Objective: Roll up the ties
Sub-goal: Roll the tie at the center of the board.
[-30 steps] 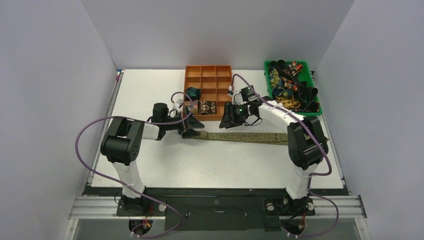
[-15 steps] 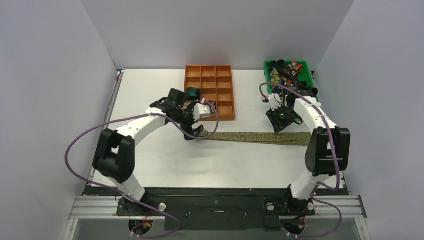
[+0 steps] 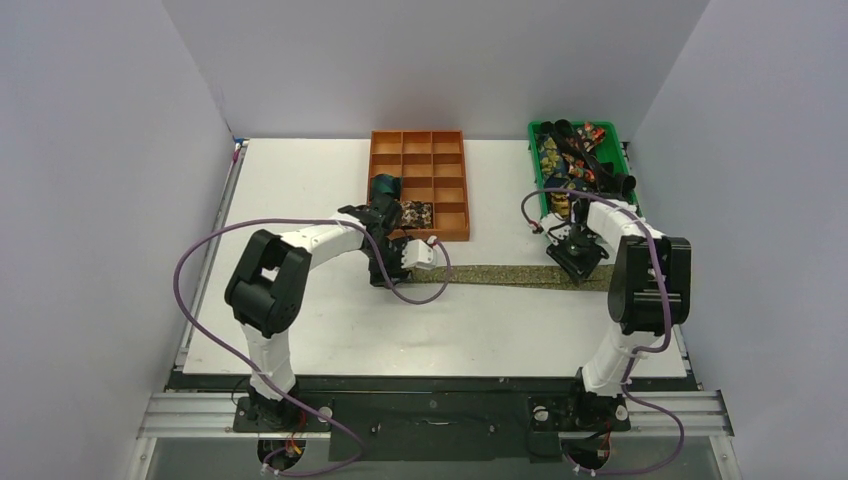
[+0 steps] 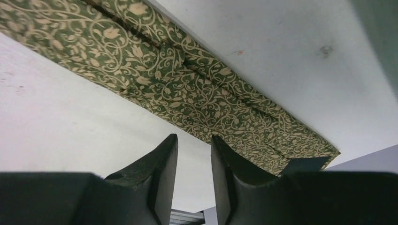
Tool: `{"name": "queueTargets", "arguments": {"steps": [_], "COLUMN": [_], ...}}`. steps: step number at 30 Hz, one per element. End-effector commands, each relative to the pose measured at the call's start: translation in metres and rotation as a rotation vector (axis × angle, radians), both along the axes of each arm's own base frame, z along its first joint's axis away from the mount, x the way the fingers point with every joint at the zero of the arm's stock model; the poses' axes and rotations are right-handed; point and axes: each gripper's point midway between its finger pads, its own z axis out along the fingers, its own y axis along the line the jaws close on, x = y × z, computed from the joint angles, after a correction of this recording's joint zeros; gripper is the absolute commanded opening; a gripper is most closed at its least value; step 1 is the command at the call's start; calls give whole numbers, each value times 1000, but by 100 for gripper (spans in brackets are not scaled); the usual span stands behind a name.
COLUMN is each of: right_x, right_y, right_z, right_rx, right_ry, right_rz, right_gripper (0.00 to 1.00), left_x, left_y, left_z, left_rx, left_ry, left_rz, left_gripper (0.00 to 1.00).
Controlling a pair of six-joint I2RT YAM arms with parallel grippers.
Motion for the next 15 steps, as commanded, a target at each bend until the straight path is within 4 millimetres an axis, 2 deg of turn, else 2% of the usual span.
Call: {"name": "queueTargets", "arguments": {"steps": [1, 3, 5, 10, 15], "right_x": [-2, -6, -10, -23, -37], "right_y": [-32, -42, -51, -76, -104], "right_z": [-11, -17, -24, -28, -28], "right_rx": [-133, -160, -182, -200, -214], "right_ry": [16, 29, 48, 90, 129], "right_rz": [43, 42, 38, 2, -26], "right_gripper": [27, 27, 25, 23, 23], "left_x": [-21, -31, -40, -57, -63], "left_y": [-1, -8, -16, -37, -59], "left_z": [-2, -1, -1, -4, -5], "left_rx": [45, 41, 36, 26, 14], "left_ry": [51, 63, 74, 93, 116], "left_rz": [-68, -80, -78, -74, -52], "left_gripper": [46, 39, 35, 33, 32]}}
